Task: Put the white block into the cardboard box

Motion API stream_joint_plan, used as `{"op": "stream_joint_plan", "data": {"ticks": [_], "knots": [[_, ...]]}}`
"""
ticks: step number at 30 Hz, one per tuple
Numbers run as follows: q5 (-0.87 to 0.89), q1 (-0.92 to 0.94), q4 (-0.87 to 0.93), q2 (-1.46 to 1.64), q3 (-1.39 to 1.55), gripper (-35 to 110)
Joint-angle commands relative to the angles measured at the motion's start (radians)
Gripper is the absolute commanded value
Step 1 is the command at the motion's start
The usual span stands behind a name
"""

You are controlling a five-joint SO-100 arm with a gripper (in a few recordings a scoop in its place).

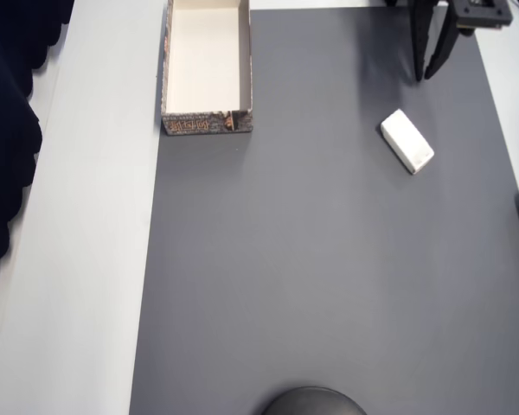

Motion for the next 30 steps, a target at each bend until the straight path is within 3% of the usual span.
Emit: {"op": "stream_joint_plan", "data": {"ticks": [1,7,30], "knots": [[0.031,0.023,-0.021,-0.061,-0.087,-2],[0.067,0.040,-0.147,-0.290,-0.195,-2],[0.110,0.058,-0.164,-1.025,-0.716,-2]]}}
